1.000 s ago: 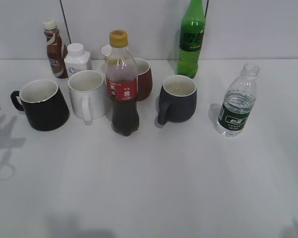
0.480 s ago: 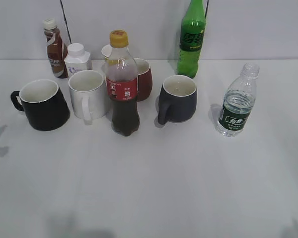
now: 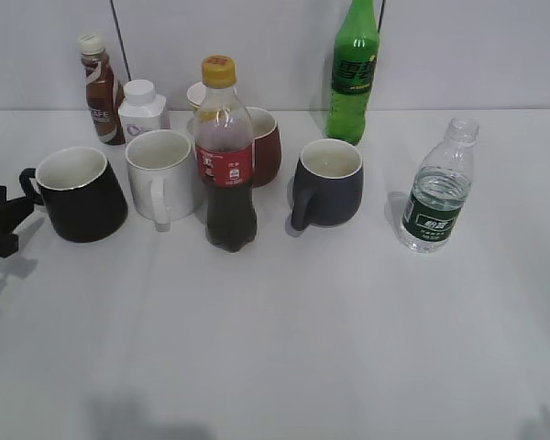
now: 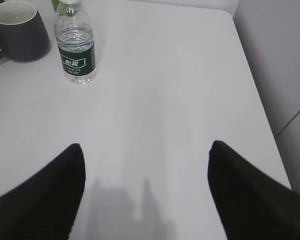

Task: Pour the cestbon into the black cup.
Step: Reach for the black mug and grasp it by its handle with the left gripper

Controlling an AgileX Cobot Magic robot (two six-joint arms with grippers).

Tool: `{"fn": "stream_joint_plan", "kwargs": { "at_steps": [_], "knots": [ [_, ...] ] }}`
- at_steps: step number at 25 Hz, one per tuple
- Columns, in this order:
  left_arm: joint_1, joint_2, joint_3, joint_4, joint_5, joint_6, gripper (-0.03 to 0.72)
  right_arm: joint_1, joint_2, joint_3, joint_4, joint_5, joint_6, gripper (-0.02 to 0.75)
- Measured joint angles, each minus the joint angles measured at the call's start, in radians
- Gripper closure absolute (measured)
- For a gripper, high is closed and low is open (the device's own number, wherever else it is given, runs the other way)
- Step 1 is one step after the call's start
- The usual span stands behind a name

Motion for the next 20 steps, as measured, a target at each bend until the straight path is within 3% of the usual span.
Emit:
{"fn": "stream_joint_plan", "kwargs": {
  "at_steps": [3,10,16,18,20],
  "knots": [
    [-0.017,0.022,-0.005,-0.078,-0.039,0.029,0.328,0.000,0.000,0.000,0.000,0.000,0.000,0.149],
    [-0.025,0.104,-0.079,-0.072,-0.061,0.035,0.328,0.000,0.000,0.000,0.000,0.000,0.000,0.149],
    [-0.084,0.115,-0.141,-0.075,-0.058,0.035,0.329,0.000,0.000,0.000,0.000,0.000,0.000,0.149],
    [-0.106,0.121,-0.168,-0.082,-0.022,0.035,0.356,0.000,0.000,0.000,0.000,0.000,0.000,0.149],
    [-0.120,0.131,-0.186,-0.086,-0.005,0.035,0.432,0.000,0.000,0.000,0.000,0.000,0.000,0.149]
  ]
}}
